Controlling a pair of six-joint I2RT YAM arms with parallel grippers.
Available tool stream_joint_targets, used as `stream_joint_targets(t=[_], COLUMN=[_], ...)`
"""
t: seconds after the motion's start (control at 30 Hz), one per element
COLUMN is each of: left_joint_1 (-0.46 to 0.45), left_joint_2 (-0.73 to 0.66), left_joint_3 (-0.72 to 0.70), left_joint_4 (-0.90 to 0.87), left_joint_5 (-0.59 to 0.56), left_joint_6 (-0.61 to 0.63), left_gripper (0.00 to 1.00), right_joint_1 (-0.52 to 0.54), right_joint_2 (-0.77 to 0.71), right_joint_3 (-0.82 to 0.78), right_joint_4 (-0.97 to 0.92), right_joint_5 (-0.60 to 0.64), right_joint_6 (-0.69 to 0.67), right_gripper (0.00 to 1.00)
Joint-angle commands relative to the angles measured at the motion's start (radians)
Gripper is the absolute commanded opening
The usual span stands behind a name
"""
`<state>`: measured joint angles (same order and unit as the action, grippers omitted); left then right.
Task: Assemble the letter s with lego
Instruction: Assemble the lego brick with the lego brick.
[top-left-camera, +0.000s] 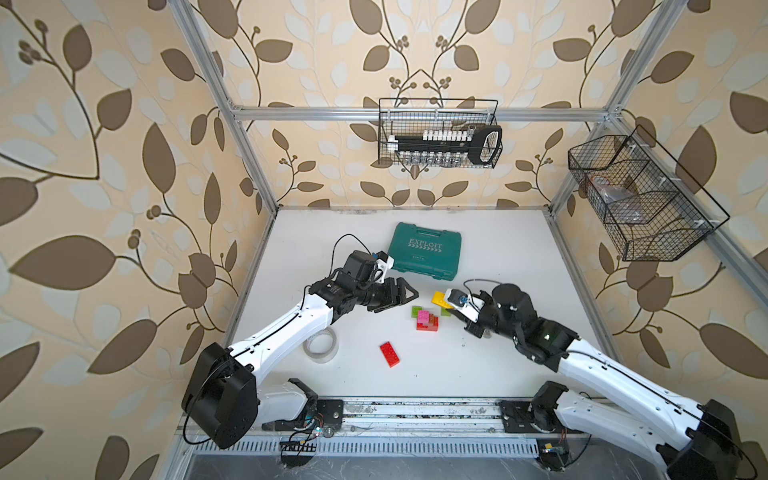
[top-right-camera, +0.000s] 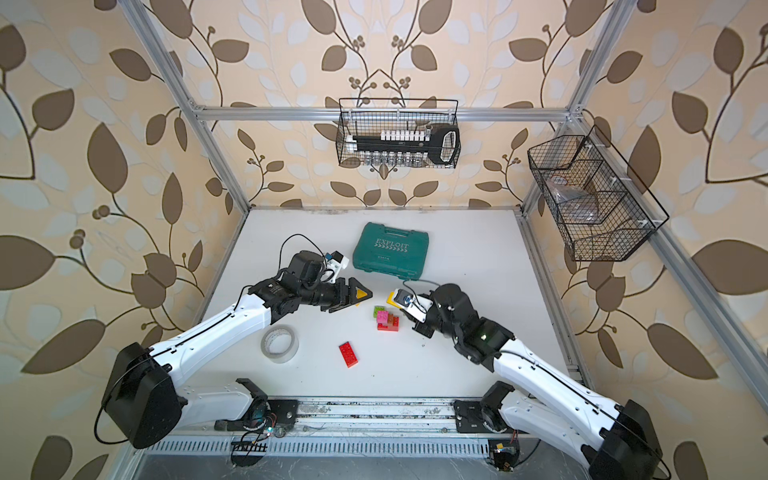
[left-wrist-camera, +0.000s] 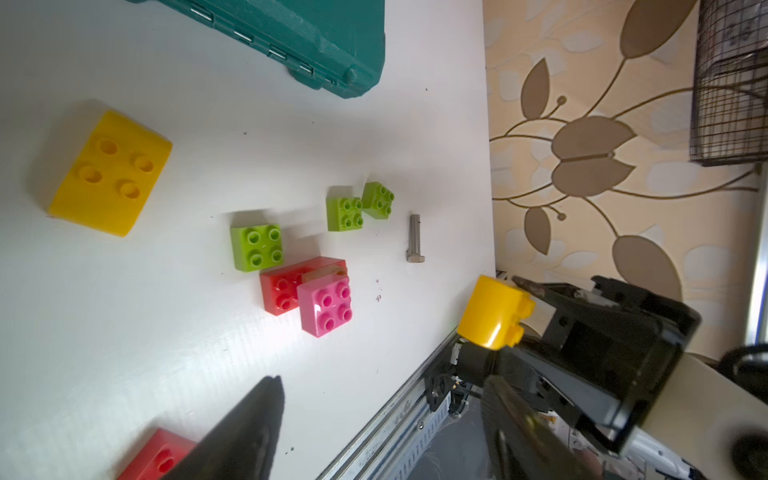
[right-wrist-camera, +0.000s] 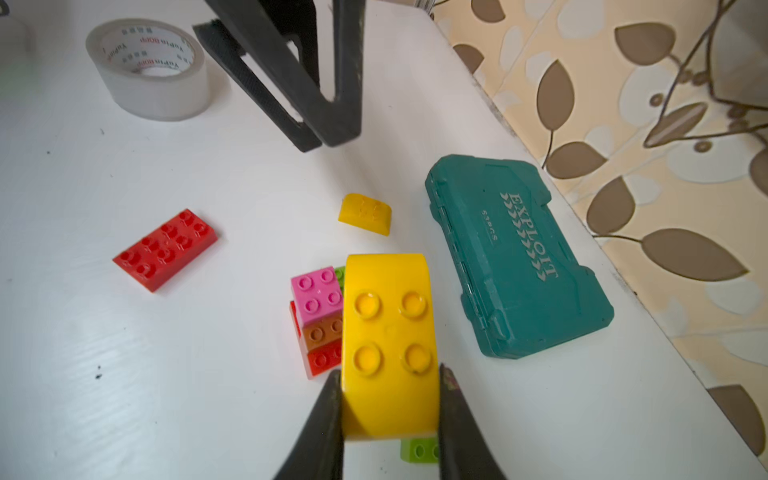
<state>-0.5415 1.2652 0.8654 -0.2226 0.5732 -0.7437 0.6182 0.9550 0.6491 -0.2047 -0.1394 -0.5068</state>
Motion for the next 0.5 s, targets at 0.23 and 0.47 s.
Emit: stream_joint_targets(t=[0.23, 0.47], left_joint_1=[0.009, 0.008], left_joint_2=[0.011, 0.031], left_joint_3=[-0.237, -0.302], left_joint_4=[0.445, 0.598], left_joint_5=[0.12, 0.115], left_joint_6=[-0.25, -0.336], left_gripper=[0.9, 0.97], right_joint_1=[-0.097, -0.112], right_joint_2=[0.263, 0.316], right_joint_3=[0.158, 0.142], right_joint_4=[-0.112, -0.083], right_joint_5=[-0.366, -0.39], right_joint_6=[-0.217, -0.227], right_gripper=[0.07, 0.07])
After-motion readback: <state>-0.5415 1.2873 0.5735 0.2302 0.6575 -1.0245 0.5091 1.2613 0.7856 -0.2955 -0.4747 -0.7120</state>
